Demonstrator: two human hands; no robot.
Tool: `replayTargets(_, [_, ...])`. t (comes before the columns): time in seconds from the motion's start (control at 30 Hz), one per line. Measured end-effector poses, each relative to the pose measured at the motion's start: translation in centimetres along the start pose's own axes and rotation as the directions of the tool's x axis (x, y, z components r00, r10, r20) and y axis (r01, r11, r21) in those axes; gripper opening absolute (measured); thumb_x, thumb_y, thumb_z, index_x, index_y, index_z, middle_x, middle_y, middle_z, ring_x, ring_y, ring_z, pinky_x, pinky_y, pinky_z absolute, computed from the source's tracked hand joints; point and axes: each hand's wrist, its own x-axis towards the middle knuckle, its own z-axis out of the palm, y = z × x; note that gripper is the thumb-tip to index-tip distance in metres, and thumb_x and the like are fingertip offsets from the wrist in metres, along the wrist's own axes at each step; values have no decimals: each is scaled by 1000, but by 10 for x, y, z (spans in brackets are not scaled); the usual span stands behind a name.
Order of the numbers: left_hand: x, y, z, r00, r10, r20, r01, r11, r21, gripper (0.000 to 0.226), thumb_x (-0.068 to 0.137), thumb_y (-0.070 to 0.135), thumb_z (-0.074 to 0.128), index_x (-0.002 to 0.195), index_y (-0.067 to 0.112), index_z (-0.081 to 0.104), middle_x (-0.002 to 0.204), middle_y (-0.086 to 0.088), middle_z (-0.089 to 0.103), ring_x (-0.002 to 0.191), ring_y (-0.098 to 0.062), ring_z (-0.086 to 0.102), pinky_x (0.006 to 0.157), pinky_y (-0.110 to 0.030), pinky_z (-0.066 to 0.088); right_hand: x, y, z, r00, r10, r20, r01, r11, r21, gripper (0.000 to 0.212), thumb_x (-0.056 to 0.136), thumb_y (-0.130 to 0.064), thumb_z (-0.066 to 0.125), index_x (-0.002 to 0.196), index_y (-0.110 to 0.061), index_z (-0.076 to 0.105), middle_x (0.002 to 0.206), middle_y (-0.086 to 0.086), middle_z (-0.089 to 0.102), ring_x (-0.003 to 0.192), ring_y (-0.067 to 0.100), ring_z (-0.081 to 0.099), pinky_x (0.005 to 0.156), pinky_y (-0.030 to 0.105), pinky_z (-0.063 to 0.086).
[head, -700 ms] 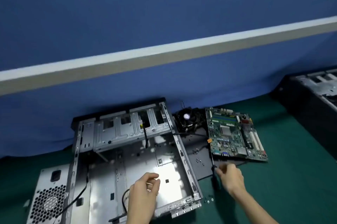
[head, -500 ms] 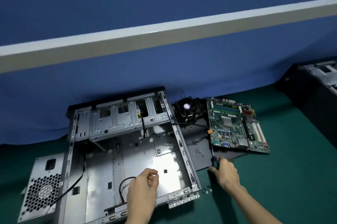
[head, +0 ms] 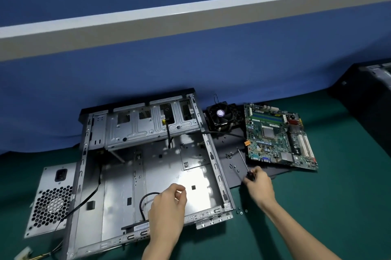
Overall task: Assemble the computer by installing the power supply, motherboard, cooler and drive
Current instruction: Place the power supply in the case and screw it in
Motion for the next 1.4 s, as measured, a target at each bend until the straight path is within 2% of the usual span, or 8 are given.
replayTargets(0.17, [1, 3, -6, 1000, 1, 1, -1, 995, -103, 11, 90, 23, 59, 87, 31, 66, 67, 9, 67, 66, -9, 64, 68, -33, 54, 13, -14, 18, 995, -54, -83, 34, 973, -227, 25, 92, -30, 64, 109, -14, 54, 101, 8, 66, 90, 27, 59, 70, 32, 40])
replayTargets(0.5, [5, 4, -8, 999, -32, 11, 34, 969, -245, 17, 88, 20, 61, 82, 35, 65, 69, 8, 68, 69, -8, 66, 67, -39, 56, 24, -16, 31, 993, -112, -40, 88, 917, -389, 10, 95, -6, 52, 105, -6, 51, 105, 14, 66, 92, 31, 60, 70, 33, 39])
replayTargets(0.67, [5, 13, -18, 1000, 20, -1, -19, 947, -321, 14, 88, 16, 65, 85, 29, 69, 67, 9, 69, 66, -1, 64, 69, -23, 54, -3, -31, -1, 978, -199, -67, 192, 976, -101, 3, 95, -8, 56, 94, -11, 56, 83, 5, 69, 72, 17, 68, 66, 32, 51])
replayTargets(0.77, [1, 26, -30, 998, 66, 8, -55, 884, -464, 18, 84, 6, 69, 83, 24, 72, 68, 4, 70, 64, -4, 65, 65, -17, 50, -34, -60, -36, 952, -294, -79, 305, 924, 232, 10, 91, -7, 64, 82, -12, 62, 66, 6, 68, 51, 7, 64, 53, 13, 47])
replayTargets(0.93, [-12, 52, -55, 975, 220, -41, -205, 804, -558, 22, 76, 7, 76, 85, 28, 76, 77, 12, 68, 70, -5, 62, 61, -21, 48, -105, -124, -54, 820, -529, 218, 332, 751, 571, 10, 82, 0, 71, 75, -4, 67, 58, 19, 65, 41, 12, 51, 42, 17, 37])
replayTargets(1.17, [-22, 23, -107, 952, 222, -209, -301, 790, -533, 24, 71, 8, 76, 61, 30, 74, 72, 5, 66, 68, -15, 62, 60, -21, 49, -152, -178, -17, 730, -569, 378, 292, 760, 580, 16, 84, -5, 71, 70, -10, 66, 55, 20, 63, 42, 19, 40, 42, 25, 24])
replayTargets(1.27, [-20, -1, -129, 942, 189, -278, -309, 809, -500, 25, 70, 4, 77, 61, 27, 73, 71, 6, 65, 62, -13, 61, 53, -14, 45, -166, -194, 12, 703, -550, 451, 278, 796, 538, 17, 86, -10, 70, 70, -10, 66, 56, 19, 64, 41, 17, 40, 38, 19, 25])
replayTargets(1.4, [-9, -47, -160, 912, 289, -289, -375, 874, -310, 18, 76, 5, 75, 68, 21, 74, 69, 10, 62, 66, -8, 58, 62, -18, 44, -184, -212, 60, 698, -515, 498, 234, 821, 521, 16, 86, -10, 71, 71, -4, 66, 58, 21, 65, 41, 18, 41, 37, 19, 28])
